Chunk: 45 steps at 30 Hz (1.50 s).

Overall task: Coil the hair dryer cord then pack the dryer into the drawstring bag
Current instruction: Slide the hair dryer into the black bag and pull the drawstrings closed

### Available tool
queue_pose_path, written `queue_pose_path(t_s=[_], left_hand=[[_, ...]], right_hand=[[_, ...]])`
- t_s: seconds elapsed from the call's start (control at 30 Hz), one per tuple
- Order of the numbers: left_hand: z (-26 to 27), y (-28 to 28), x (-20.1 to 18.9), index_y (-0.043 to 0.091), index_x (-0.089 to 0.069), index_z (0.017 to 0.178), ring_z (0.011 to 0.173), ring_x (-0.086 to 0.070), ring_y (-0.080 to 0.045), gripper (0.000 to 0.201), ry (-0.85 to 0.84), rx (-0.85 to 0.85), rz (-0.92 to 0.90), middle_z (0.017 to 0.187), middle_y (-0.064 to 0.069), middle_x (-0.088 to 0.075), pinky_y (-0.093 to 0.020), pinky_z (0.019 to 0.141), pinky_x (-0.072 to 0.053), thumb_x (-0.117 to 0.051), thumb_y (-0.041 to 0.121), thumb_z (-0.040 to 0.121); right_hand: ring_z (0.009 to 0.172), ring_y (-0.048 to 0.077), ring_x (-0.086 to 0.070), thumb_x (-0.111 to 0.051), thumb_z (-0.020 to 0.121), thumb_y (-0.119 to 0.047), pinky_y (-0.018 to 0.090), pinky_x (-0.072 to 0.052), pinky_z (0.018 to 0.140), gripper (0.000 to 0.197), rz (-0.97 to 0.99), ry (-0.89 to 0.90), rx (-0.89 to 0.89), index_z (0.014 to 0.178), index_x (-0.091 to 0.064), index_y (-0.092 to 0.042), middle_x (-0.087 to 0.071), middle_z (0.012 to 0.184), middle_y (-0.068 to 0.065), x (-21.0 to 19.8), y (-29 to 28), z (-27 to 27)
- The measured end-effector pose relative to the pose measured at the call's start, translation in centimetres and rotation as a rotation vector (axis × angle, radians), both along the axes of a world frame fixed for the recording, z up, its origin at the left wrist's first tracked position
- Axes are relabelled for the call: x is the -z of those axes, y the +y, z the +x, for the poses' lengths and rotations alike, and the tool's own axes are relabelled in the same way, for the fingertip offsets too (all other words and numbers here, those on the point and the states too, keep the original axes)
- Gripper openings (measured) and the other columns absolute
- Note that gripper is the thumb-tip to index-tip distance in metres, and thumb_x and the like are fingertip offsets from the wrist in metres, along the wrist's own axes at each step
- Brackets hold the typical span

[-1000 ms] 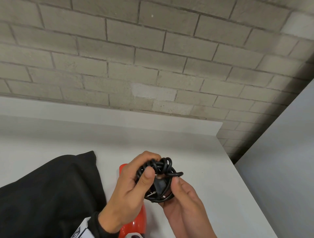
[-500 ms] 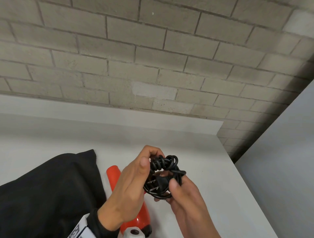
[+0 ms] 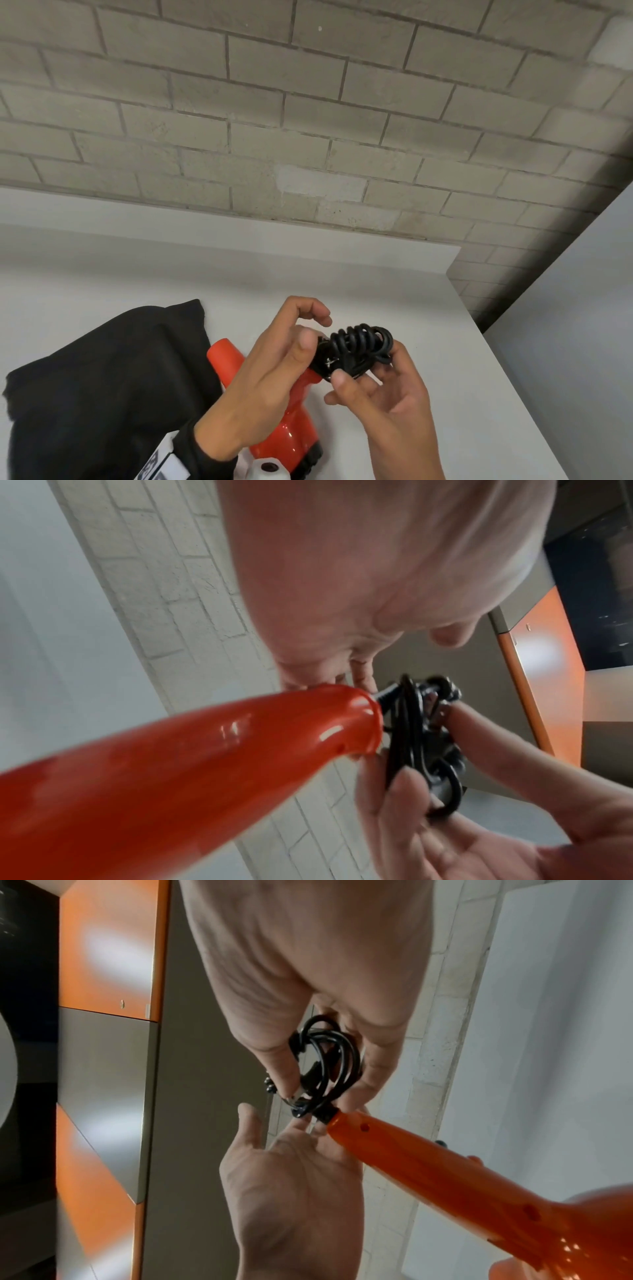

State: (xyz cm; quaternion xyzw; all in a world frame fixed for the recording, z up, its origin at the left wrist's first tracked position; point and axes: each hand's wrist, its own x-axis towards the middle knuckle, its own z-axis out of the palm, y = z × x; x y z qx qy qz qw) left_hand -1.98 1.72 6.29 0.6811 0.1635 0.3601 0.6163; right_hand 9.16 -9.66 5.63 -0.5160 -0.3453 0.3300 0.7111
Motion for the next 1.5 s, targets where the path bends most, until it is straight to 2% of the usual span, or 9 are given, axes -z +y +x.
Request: queue_pose_path(t_s=[0.17,0.37,0.57,0.73,0.9,1.07,1.23,1.33,1.5], left_hand=[[-1.5,0.0,1.9,0.03,-0.041,0.128,0.123,-0.051,-0.012,0.069,0.217,0.052,0.206,0.128,0.015,-0.052,-0.028,0.1,-0.042,-0.064,0.065,0.074],[-1.2,-0.3,5.3,0.033,-0.045,0.119,0.111,-0.058,-0.006,0.045,0.344,0.047,0.219,0.113,0.018,-0.059,-0.026,0.097,-0.045,-0.073,0.032,0.083],[-0.1,-0.1,5.0,0.038,-0.047,0.125,0.108,-0.057,-0.003,0.041,0.371,0.15,0.372,0.116,0.019,-0.059,-0.025,0.094,-0.046,-0.065,0.034,0.088],[0.5,0.9,5.2,0.037,-0.045,0.131,0.113,-0.051,0.002,0.044,0.472,0.258,0.564,0.123,0.02,-0.054,-0.028,0.099,-0.043,-0.061,0.032,0.091],[1.0,2.3,4.5,0.033,-0.048,0.132,0.119,-0.046,0.002,0.047,0.542,0.368,0.791,0.129,0.018,-0.054,-0.022,0.104,-0.034,-0.063,0.021,0.088],[1.9,2.2,4.5,0.029,-0.052,0.132,0.124,-0.044,-0.004,0.052,0.585,0.56,0.95,0.132,0.014,-0.056,-0.02,0.111,-0.02,-0.066,0.012,0.085],[3.1,1.3,4.6,0.027,-0.057,0.123,0.113,-0.052,-0.011,0.048,0.641,0.74,1.044,0.117,0.011,-0.063,-0.031,0.108,-0.03,-0.065,0.008,0.08],[3.5,0.9,5.3,0.028,-0.057,0.122,0.108,-0.054,-0.012,0.046,0.728,0.777,1.071,0.115,0.01,-0.064,-0.036,0.105,-0.034,-0.066,0.013,0.08],[4.0,0.8,6.4,0.03,-0.058,0.126,0.112,-0.052,-0.02,0.049,0.795,0.761,1.117,0.126,0.002,-0.059,-0.038,0.103,-0.037,-0.068,0.014,0.081]], right_hand=[[0.081,0.037,-0.073,-0.094,0.049,-0.027,0.04,-0.059,0.064,0.062,0.012,0.014,0.01,0.102,-0.066,-0.007,-0.07,0.099,0.022,0.6,-0.3,1.1],[0.08,0.037,-0.073,-0.095,0.042,-0.04,0.042,-0.061,0.07,0.067,-0.028,-0.018,0.003,0.097,-0.071,-0.009,-0.074,0.095,0.017,0.9,-0.9,2.8],[0.08,0.038,-0.073,-0.098,0.029,-0.04,0.044,-0.059,0.059,0.073,-0.153,0.043,-0.066,0.092,-0.073,-0.012,-0.073,0.088,0.012,1.2,-3.0,5.3],[0.102,0.052,-0.063,-0.099,0.038,-0.012,0.053,-0.056,0.074,0.073,-0.253,0.348,-0.296,0.103,-0.068,0.0,-0.063,0.112,0.033,2.5,-5.6,7.1],[0.117,0.065,-0.044,-0.093,0.049,-0.033,0.059,-0.05,0.086,0.091,-0.351,0.712,-0.365,0.116,-0.057,0.016,-0.052,0.125,0.042,4.6,-6.4,8.3],[0.111,0.041,-0.059,-0.08,0.071,-0.038,0.054,-0.034,0.11,0.069,-0.595,0.507,-0.423,0.118,-0.062,0.01,-0.062,0.122,0.031,5.8,-5.7,8.0],[0.098,0.029,-0.063,-0.069,0.084,-0.038,0.04,-0.047,0.091,0.043,-0.698,0.133,-0.5,0.114,-0.069,-0.007,-0.069,0.112,0.021,5.8,-4.5,6.3],[0.098,0.021,-0.068,-0.072,0.083,-0.039,0.034,-0.049,0.1,0.034,-0.749,-0.054,-0.556,0.109,-0.072,-0.017,-0.071,0.11,0.022,6.1,-3.8,5.4],[0.084,0.017,-0.071,-0.073,0.075,-0.047,0.046,-0.051,0.092,0.039,-0.793,-0.305,-0.446,0.102,-0.07,-0.019,-0.075,0.098,0.014,8.0,-3.2,4.2]])
